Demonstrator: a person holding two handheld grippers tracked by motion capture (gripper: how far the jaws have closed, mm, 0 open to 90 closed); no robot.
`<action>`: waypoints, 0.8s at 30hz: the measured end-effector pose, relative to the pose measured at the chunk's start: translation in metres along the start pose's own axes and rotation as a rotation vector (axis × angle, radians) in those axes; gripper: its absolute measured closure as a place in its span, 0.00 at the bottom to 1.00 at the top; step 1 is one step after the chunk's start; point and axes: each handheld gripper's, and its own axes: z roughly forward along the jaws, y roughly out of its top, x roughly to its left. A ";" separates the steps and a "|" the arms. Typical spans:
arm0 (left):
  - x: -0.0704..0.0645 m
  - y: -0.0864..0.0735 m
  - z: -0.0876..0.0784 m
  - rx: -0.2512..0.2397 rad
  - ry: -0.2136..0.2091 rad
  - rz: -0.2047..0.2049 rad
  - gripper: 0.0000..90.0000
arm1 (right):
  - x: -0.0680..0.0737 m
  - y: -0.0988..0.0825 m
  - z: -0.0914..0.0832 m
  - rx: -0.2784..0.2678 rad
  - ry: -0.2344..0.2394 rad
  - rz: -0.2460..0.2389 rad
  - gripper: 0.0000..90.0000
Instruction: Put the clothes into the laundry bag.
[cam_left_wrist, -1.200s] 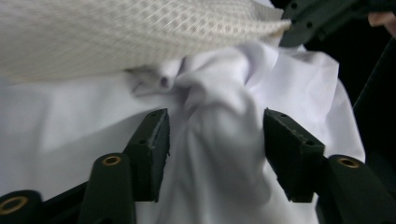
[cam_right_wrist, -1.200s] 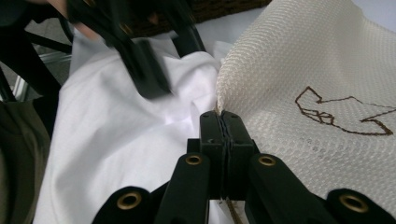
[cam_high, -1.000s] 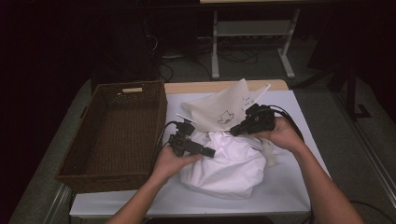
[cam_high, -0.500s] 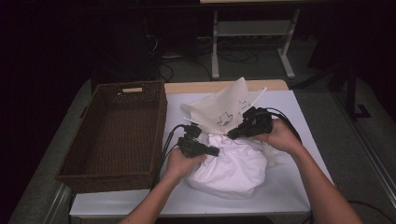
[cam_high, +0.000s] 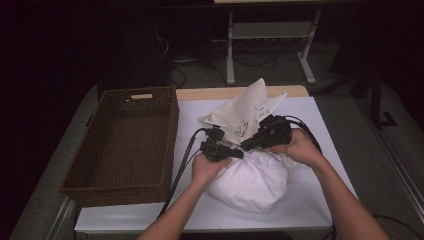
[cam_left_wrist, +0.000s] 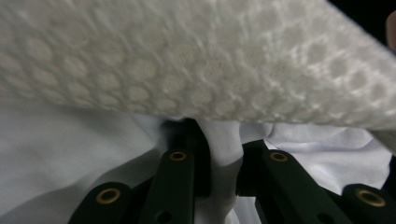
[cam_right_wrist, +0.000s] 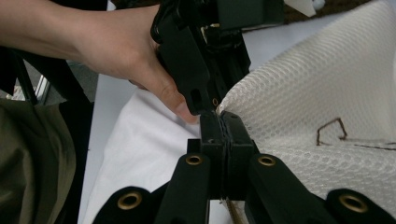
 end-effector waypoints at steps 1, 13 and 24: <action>-0.001 0.001 -0.004 -0.001 -0.003 0.003 0.86 | -0.001 -0.002 -0.001 0.000 -0.006 0.007 0.98; -0.007 -0.009 -0.057 0.043 0.097 0.075 0.42 | -0.011 -0.010 -0.007 0.022 -0.069 0.033 0.98; -0.013 -0.004 0.002 -0.006 -0.025 0.070 0.96 | -0.009 -0.004 0.002 0.034 -0.057 0.014 0.98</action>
